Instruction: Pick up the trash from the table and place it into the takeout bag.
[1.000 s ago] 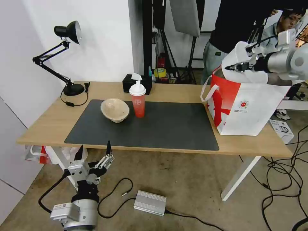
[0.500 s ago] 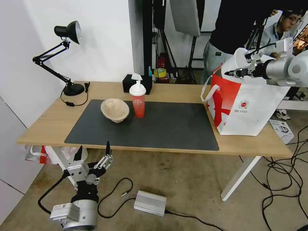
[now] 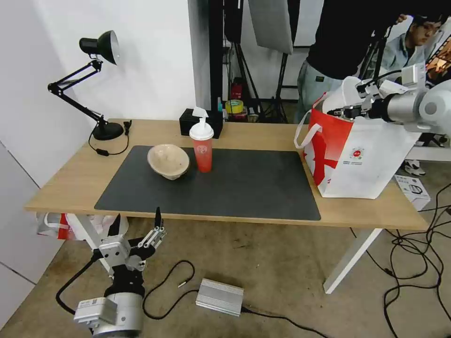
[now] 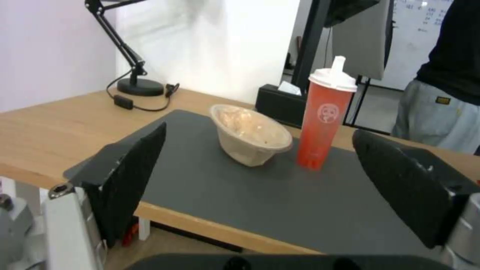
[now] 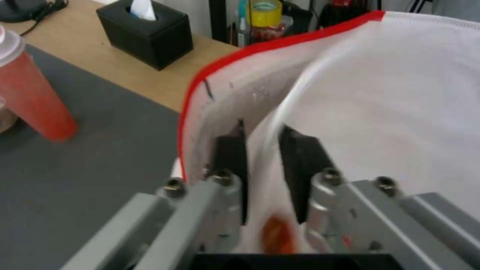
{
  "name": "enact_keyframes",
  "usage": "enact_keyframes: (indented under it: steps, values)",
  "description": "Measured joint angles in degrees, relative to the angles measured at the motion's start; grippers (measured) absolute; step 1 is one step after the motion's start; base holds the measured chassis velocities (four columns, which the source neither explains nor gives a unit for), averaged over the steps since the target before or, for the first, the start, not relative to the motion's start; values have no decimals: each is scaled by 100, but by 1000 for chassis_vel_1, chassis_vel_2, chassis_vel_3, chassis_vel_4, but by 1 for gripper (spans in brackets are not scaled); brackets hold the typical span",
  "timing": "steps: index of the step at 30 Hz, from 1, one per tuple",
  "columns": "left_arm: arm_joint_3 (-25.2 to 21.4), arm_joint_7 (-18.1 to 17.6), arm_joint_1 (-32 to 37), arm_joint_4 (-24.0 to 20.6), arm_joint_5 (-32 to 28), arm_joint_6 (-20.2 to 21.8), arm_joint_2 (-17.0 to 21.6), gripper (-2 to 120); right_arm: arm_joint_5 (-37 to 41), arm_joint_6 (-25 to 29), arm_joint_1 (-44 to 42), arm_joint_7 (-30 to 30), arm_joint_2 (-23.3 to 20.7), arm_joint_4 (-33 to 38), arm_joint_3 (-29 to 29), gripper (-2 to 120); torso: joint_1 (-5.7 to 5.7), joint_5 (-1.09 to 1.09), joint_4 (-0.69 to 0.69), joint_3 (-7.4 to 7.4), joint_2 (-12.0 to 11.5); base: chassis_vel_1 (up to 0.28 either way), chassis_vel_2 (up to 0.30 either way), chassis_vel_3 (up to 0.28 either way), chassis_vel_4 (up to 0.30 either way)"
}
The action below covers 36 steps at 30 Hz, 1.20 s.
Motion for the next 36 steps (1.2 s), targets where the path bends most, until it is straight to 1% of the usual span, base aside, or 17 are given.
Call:
enact_keyframes:
  steps: [2,3,4,8,9,10,12,13,14,17,18,19,21,22,29,33,36]
  values:
    - [6,2,-6,40,7,0,-20,100,1,1,-99,2,0,9,92,30,0,0,-1,0,0,0,0,0,0]
    - [8,2,-7,55,9,0,-23,100,0,1,-126,-3,1,5,119,34,0,0,0,0,0,0,0,0,0]
    - [8,2,-7,55,9,0,-23,100,0,1,-126,-3,1,5,119,34,0,0,0,0,0,0,0,0,0]
    - [9,3,0,59,12,0,-16,100,0,3,-155,-16,15,-32,142,53,0,0,0,0,0,0,0,0,0]
    - [9,3,0,59,12,0,-16,100,0,3,-155,-16,15,-32,142,53,0,0,0,0,0,0,0,0,0]
    - [5,2,1,58,12,0,-12,100,-1,3,-158,-16,15,-29,144,57,0,0,0,0,0,0,0,0,0]
    - [3,3,14,55,12,0,-5,100,-8,3,-162,-16,18,-21,144,67,0,0,0,0,0,0,0,0,0]
    - [1,3,23,51,13,0,-5,100,-13,3,-162,-15,25,-21,144,70,0,0,0,0,0,0,0,0,0]
    - [1,3,23,51,13,0,-5,100,-13,3,-162,-15,25,-21,144,70,0,0,0,0,0,0,0,0,0]
    - [-9,3,41,39,20,-1,-5,100,-34,3,-162,-14,56,-37,144,84,0,0,0,0,0,0,0,0,0]
    - [-14,3,42,39,22,-1,-9,100,-41,3,-159,-13,69,-37,145,90,0,0,0,0,0,0,0,0,0]
    - [-14,3,42,39,22,-1,-9,100,-41,3,-159,-13,69,-37,145,90,0,0,0,0,0,0,0,0,0]
    - [-17,3,37,40,26,-1,-26,100,-44,3,-153,-6,92,-37,149,97,0,0,0,0,0,0,0,0,0]
    - [-17,3,37,40,29,-1,-40,100,-45,3,-151,-1,100,-37,149,99,0,0,0,0,0,0,0,0,0]
    - [-20,2,70,25,48,-1,-63,100,-32,3,-163,16,78,48,209,100,0,0,0,0,0,0,0,0,0]
    - [-32,7,92,1,59,-7,-58,100,179,7,-220,222,44,183,352,100,0,0,0,0,0,0,0,0,0]
    - [-23,17,109,-12,84,-10,-68,100,314,48,-339,394,-22,438,553,100,0,0,0,0,0,0,0,0,0]
